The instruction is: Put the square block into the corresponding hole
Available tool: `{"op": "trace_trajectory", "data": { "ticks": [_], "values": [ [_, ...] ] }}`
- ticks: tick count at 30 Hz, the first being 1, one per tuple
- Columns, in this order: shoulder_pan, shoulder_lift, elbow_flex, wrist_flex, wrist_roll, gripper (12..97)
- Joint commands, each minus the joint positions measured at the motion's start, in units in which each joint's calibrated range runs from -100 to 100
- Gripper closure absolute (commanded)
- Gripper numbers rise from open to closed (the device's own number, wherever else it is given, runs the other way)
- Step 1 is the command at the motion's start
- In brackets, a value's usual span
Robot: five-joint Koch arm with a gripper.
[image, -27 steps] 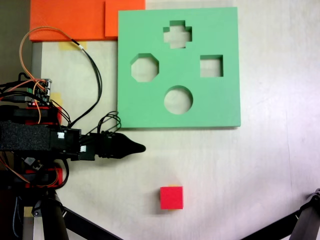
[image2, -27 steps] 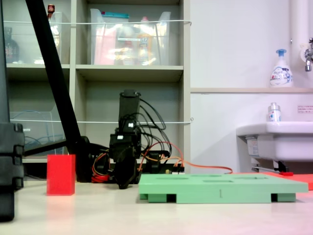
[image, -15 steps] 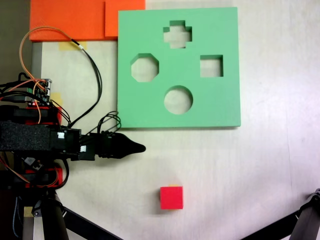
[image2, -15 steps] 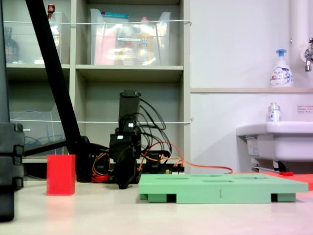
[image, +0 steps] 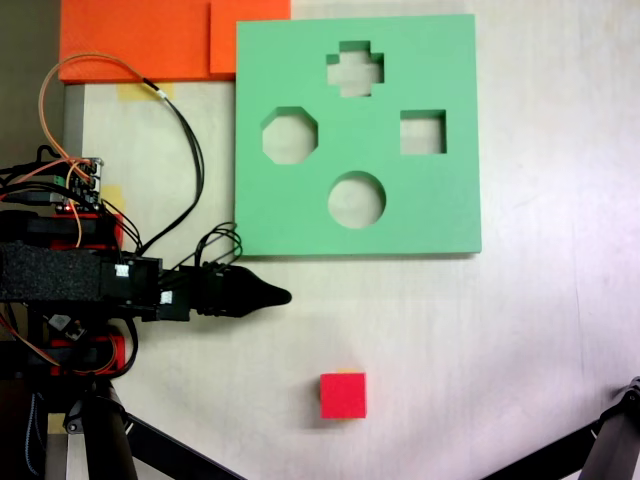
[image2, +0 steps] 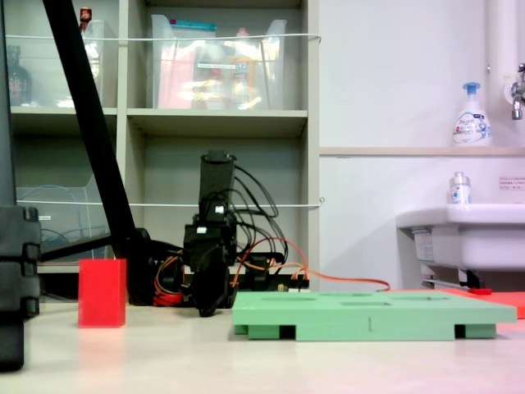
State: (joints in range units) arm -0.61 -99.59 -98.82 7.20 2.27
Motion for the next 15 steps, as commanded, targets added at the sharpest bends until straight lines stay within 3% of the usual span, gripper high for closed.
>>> {"op": "trace_trajectory", "data": {
  "ticks": [1,10,15],
  "values": [
    [-0.5,-0.4,-1.2,-5.0,0.5,60.7],
    [-2.7,-0.4,-1.2,-5.1,4.9,60.1],
    [-5.2,-0.4,-1.2,-5.0,21.8,63.3]
  ]
}}
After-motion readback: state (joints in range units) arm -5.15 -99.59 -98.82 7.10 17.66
